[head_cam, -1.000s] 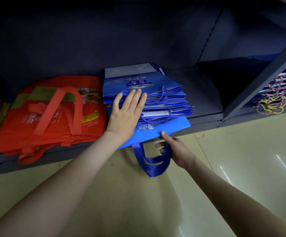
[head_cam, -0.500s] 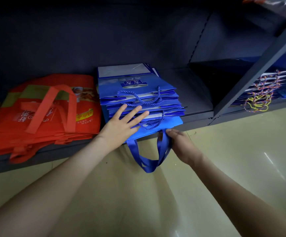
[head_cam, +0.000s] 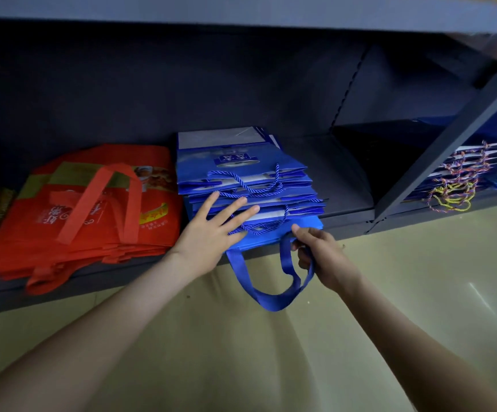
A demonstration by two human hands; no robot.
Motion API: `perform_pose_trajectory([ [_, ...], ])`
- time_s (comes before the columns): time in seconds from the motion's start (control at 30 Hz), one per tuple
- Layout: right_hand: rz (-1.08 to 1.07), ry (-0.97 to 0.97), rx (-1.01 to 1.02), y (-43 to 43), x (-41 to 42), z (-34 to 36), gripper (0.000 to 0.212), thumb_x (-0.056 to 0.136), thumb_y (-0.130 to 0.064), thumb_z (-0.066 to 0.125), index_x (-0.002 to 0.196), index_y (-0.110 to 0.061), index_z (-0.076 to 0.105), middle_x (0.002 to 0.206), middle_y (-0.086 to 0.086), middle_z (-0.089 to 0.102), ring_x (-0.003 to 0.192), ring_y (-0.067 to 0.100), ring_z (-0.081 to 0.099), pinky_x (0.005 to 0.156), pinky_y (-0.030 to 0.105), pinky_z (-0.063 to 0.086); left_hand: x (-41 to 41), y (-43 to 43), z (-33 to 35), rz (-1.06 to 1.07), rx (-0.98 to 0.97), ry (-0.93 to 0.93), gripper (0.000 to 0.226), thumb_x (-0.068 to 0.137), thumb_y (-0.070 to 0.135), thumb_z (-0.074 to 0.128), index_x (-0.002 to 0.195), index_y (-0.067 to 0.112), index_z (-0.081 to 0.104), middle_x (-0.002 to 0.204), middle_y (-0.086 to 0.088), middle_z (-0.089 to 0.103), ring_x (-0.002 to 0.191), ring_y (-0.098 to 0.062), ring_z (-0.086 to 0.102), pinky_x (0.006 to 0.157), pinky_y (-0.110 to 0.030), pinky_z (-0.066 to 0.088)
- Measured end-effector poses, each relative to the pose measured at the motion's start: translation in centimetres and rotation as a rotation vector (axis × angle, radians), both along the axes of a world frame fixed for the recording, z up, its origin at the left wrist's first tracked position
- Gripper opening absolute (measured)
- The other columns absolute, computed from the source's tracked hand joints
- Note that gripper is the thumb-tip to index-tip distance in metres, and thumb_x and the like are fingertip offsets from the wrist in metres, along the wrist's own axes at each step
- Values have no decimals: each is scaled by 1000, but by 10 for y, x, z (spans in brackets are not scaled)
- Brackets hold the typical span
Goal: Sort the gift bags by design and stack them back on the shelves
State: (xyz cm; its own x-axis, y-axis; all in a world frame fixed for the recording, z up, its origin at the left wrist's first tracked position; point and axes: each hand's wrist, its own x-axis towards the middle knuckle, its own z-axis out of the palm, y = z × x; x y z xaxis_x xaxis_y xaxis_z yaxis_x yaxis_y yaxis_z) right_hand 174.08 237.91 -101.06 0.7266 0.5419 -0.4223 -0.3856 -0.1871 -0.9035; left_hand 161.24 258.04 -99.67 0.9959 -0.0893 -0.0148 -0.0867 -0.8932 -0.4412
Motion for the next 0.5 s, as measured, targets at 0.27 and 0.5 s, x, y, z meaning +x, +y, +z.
perform_pose_trajectory([
  [0.27,169,-106,-13,-4,1,0,16,95,-8,54,82,-5,63,74,5,66,70,18,58,74,30,44,31,34,82,-60,-125,-226,45,68,24,78,111,33,70,156,-5,25,142,-30,26,109,-63,16],
  [0.5,11,-246,-2,36,11,21,18,96,-19,56,86,-18,71,106,7,60,96,15,60,82,25,45,52,56,140,155,-355,-182,33,93,26,49,123,37,60,159,12,-2,146,-16,-3,115,-52,2],
])
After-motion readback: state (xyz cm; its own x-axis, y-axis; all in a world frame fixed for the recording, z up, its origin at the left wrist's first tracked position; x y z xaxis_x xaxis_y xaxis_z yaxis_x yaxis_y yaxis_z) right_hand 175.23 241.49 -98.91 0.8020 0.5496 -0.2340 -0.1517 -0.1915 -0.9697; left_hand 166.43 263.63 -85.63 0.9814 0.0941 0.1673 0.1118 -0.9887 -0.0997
